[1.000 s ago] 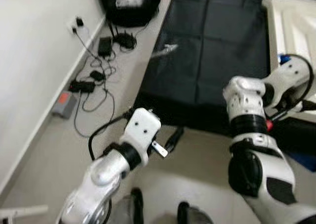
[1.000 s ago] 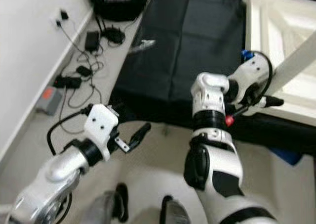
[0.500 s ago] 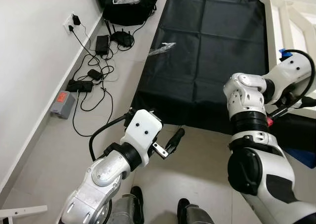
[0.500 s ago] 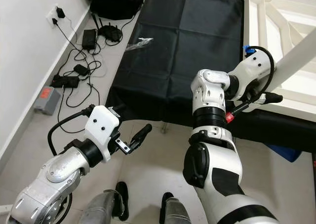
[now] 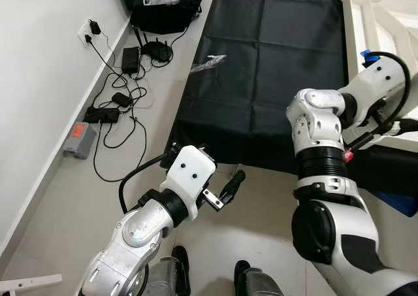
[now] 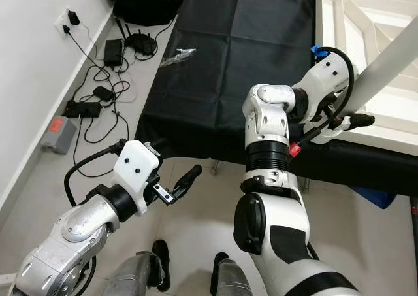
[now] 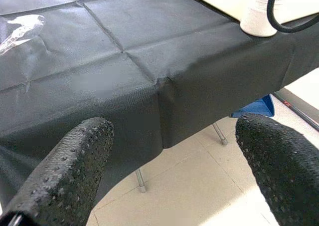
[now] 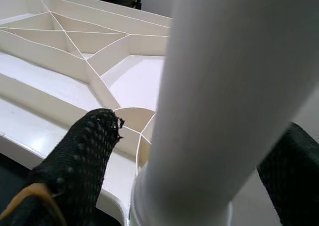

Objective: Building children table

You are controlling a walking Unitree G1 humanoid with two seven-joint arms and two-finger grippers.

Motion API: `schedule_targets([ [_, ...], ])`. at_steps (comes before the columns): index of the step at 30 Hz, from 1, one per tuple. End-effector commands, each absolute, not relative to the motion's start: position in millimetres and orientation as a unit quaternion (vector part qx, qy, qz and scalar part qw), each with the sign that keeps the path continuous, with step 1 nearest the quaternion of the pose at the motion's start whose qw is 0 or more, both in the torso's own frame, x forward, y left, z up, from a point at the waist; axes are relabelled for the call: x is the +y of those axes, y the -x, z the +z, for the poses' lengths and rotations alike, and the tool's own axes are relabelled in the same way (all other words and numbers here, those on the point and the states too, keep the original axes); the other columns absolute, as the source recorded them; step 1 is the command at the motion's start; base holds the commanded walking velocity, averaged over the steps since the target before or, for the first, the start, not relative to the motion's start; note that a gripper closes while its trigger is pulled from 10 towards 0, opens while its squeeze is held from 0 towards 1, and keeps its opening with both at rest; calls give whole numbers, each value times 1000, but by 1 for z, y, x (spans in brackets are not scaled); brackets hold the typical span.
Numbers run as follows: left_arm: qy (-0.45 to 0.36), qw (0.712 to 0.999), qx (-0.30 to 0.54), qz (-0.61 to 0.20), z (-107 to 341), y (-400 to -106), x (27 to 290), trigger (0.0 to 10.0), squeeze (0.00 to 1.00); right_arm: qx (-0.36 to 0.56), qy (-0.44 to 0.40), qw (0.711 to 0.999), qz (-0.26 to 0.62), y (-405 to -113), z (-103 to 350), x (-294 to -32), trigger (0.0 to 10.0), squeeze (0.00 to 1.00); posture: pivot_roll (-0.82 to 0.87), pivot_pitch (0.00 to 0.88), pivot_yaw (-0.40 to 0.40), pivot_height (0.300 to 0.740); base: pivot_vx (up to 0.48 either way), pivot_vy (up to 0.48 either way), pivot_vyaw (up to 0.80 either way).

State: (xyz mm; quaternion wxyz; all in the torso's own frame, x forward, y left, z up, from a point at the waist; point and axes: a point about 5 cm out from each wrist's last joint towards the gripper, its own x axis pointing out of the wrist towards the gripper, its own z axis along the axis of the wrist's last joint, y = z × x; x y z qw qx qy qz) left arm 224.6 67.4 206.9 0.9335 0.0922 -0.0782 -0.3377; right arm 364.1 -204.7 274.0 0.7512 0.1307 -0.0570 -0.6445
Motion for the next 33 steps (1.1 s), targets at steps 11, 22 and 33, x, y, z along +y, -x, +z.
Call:
schedule_targets([
  [11, -95, 934, -68, -337, 202, -223, 68, 10000, 0, -50, -134, 756, -639, -356, 272, -194, 10000, 0, 165, 334, -14, 740, 0, 0, 0],
  [22, -96, 934, -69, -337, 202, -224, 68, 10000, 0, -55, -135, 772, -619, -353, 276, -181, 10000, 0, 163, 336, -12, 740, 0, 0, 0],
  [33, -99, 934, -72, -336, 202, -229, 70, 10000, 0, -63, -122, 797, -588, -337, 274, -172, 10000, 0, 158, 327, -6, 740, 0, 0, 0],
])
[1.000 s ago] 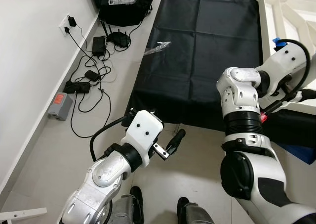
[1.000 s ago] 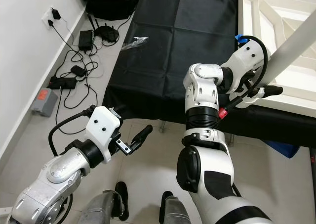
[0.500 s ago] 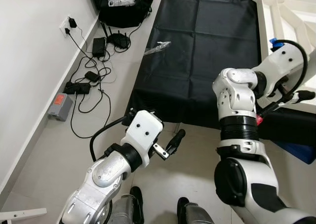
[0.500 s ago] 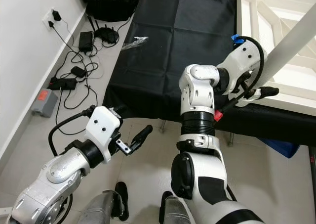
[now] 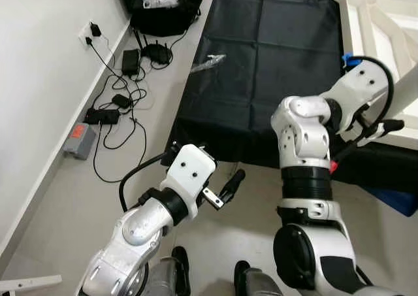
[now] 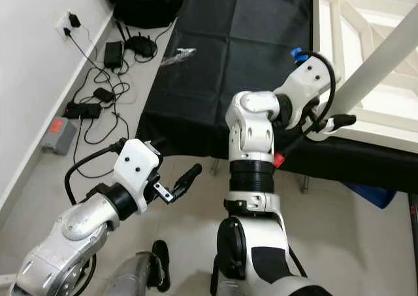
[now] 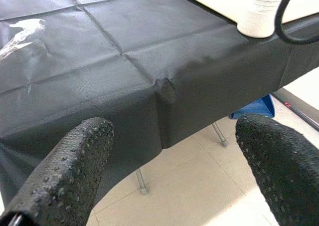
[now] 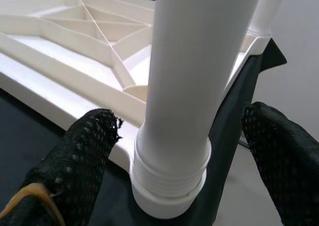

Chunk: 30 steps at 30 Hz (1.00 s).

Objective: Building children table

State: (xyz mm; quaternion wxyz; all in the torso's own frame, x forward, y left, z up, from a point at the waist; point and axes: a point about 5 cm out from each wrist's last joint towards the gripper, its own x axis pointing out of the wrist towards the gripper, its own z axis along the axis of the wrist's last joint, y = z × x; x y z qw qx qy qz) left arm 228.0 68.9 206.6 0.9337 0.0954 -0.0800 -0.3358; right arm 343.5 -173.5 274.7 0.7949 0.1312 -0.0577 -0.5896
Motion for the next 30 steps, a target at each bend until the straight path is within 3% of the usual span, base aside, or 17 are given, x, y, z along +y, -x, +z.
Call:
schedule_targets([
  [1, -99, 934, -72, -336, 202, -229, 70, 10000, 0, -63, -122, 797, -588, -337, 274, -172, 10000, 0, 158, 327, -6, 740, 0, 0, 0],
  [17, -86, 925, -74, -363, 202, -225, 64, 10000, 0, -76, -71, 850, -516, -304, 252, -171, 10000, 0, 144, 309, 3, 740, 0, 0, 0],
  [25, -83, 924, -72, -366, 198, -223, 63, 10000, 0, -60, -24, 914, -400, -275, 223, -173, 10000, 0, 135, 293, 10, 740, 0, 0, 0],
  [29, -83, 924, -71, -366, 197, -223, 63, 10000, 0, -54, -19, 927, -372, -270, 216, -173, 10000, 0, 137, 290, 11, 740, 0, 0, 0],
  [30, -83, 924, -70, -366, 197, -222, 64, 10000, 0, -58, -16, 945, -322, -267, 211, -172, 10000, 0, 134, 287, 11, 740, 0, 0, 0],
])
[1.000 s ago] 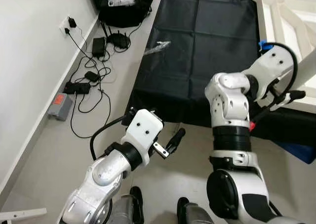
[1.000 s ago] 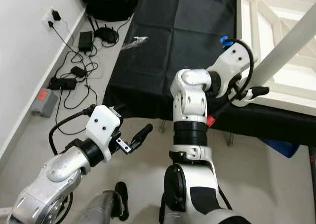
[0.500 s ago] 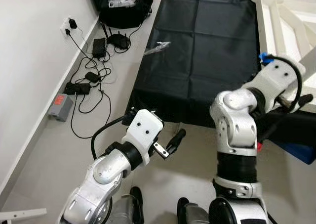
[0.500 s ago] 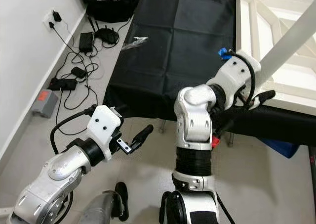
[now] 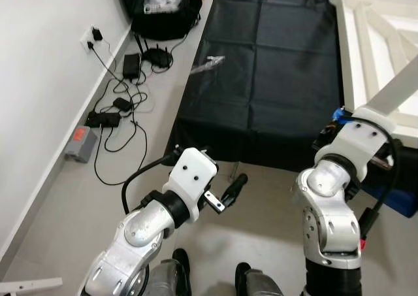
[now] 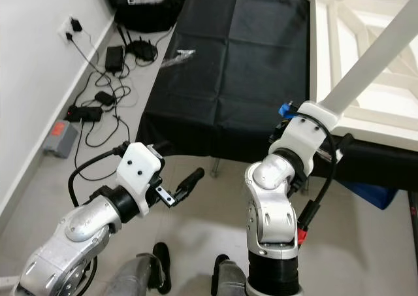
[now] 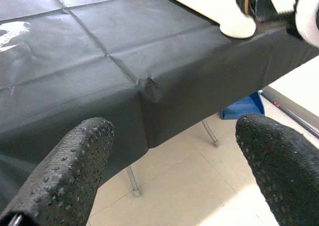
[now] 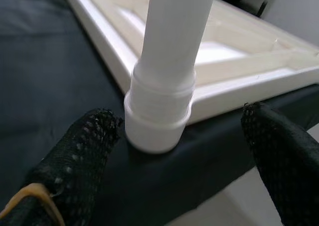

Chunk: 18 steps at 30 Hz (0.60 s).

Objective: Building children table

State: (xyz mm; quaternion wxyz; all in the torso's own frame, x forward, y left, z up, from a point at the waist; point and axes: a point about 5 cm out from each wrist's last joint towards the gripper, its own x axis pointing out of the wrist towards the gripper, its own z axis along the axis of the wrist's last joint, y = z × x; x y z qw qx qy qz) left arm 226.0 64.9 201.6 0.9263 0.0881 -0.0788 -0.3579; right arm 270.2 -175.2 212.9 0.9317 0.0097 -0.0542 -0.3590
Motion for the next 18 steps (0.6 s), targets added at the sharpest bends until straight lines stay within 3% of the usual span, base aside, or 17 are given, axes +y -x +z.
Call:
schedule_targets([
  [1, -83, 924, -70, -366, 197, -222, 64, 10000, 0, -58, -16, 945, -322, -267, 211, -172, 10000, 0, 134, 287, 11, 740, 0, 0, 0],
  [2, -81, 926, -67, -361, 195, -222, 64, 10000, 0, -56, -7, 961, -272, -264, 205, -174, 10000, 0, 134, 282, 16, 740, 0, 0, 0],
  [4, -81, 926, -67, -361, 195, -222, 64, 10000, 0, -56, -7, 961, -272, -264, 205, -174, 10000, 0, 134, 282, 16, 740, 0, 0, 0],
  [5, -75, 931, -55, -353, 188, -220, 65, 10000, 0, -36, -8, 982, -187, -260, 190, -181, 10000, 0, 132, 273, 14, 740, 0, 0, 0],
  [11, -76, 936, -36, -342, 173, -217, 66, 10000, 0, -21, 4, 993, -114, -254, 172, -188, 10000, 0, 136, 256, 19, 740, 0, 0, 0],
  [18, -74, 938, -20, -339, 161, -215, 66, 10000, 0, -34, -25, 998, -46, -249, 168, -181, 10000, 0, 140, 239, 15, 740, 0, -426, 0],
])
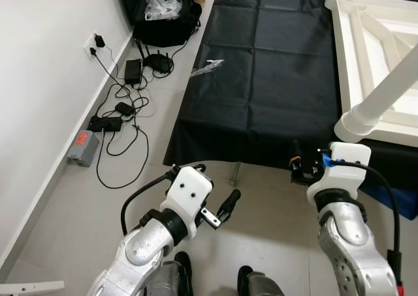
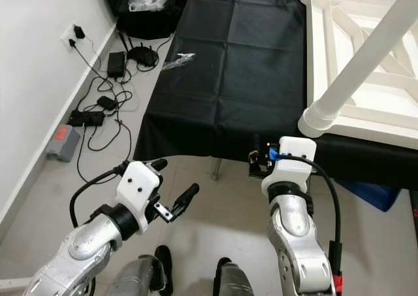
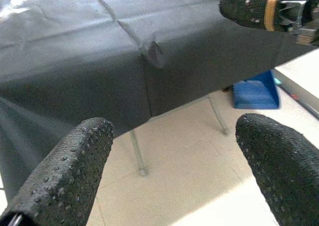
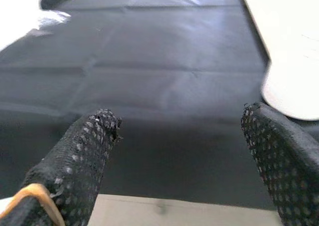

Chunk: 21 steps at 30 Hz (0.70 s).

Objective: Building children table

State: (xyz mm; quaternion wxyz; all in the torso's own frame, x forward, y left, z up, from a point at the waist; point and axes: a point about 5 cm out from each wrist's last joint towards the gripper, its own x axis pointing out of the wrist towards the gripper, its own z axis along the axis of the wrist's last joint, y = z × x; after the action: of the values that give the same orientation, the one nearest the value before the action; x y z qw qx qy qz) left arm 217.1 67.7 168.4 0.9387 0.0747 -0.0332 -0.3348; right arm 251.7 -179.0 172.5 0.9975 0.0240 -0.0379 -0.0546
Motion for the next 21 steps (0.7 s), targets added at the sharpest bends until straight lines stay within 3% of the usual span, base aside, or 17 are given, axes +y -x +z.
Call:
schedule_targets([
  [1, -74, 938, -20, -339, 161, -215, 66, 10000, 0, -34, -25, 998, -46, -249, 168, -181, 10000, 0, 140, 239, 15, 740, 0, -446, 0],
  [8, -77, 938, -17, -336, 157, -217, 68, 10000, 0, -36, -23, 999, -18, -249, 164, -187, 10000, 0, 138, 230, 19, 740, 0, -447, 0],
  [15, -75, 937, -22, -340, 157, -218, 67, 10000, 0, -39, -21, 998, 41, -251, 162, -208, 10000, 0, 140, 230, 17, 740, 0, -433, 0],
  [21, -65, 938, -24, -340, 158, -220, 67, 10000, 0, -70, -52, 986, 145, -257, 184, -218, 10000, 0, 140, 231, 19, 740, 411, -57, 0],
])
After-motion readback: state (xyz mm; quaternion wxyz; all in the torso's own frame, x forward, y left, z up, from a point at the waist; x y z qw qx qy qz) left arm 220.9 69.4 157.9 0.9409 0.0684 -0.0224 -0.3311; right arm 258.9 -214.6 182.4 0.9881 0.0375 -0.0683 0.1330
